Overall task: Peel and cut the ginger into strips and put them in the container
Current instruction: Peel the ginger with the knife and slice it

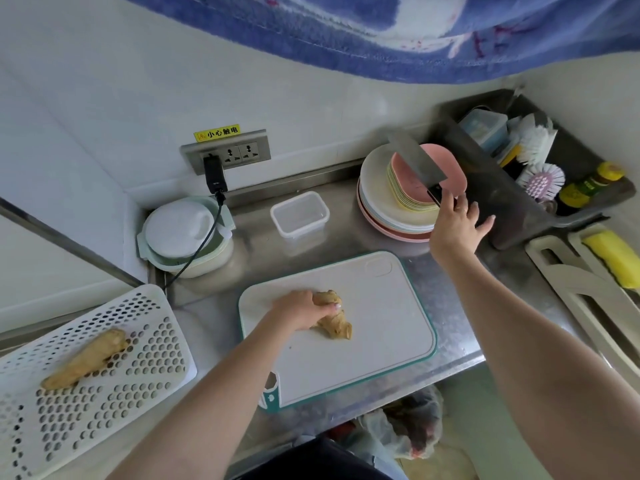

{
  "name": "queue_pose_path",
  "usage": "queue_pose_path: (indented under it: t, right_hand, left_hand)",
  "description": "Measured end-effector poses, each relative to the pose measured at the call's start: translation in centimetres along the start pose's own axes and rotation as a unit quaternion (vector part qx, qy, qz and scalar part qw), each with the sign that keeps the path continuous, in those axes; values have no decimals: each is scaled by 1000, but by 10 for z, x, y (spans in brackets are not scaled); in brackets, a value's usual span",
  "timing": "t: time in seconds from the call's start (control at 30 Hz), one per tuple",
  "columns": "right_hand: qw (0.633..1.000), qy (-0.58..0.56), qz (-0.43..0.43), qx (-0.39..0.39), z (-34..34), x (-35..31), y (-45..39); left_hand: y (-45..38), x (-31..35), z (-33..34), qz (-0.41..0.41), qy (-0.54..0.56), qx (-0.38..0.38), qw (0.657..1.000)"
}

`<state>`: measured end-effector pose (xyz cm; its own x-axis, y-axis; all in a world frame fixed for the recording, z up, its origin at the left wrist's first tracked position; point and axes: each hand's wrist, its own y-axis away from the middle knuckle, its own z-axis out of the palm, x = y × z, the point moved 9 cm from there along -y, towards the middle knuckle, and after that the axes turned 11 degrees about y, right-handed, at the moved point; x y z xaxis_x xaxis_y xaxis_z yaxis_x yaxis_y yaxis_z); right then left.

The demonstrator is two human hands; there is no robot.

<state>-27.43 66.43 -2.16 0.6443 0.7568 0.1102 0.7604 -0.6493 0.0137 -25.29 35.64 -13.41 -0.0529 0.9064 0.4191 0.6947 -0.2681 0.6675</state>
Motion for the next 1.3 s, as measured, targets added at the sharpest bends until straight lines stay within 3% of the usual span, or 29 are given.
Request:
queue_pose_path:
  t: [0.27,0.43,0.6,0.87,1.1,1.3]
  right_hand:
    - [996,37,-47,-59,2,-12,-4]
    - [999,-41,-15,-4,-22,-5,18]
    - [985,-165,-26,51,-46,6,86]
    - [944,-214,-155,-198,62,-11,211]
    - [917,-279,-168,-231,76,-26,225]
    - [926,-187,-167,-281,90,-36,218]
  left_hand:
    - [8,0,2,-9,34,33,999]
    - [10,-12,6,-25,109,35,993]
    - [4,-35,15,-41,293,67,953]
    - [23,-25,23,4,336,130,933]
    - [36,-7,18,37,365,228,902]
    - [29,4,25,43,431,175,884]
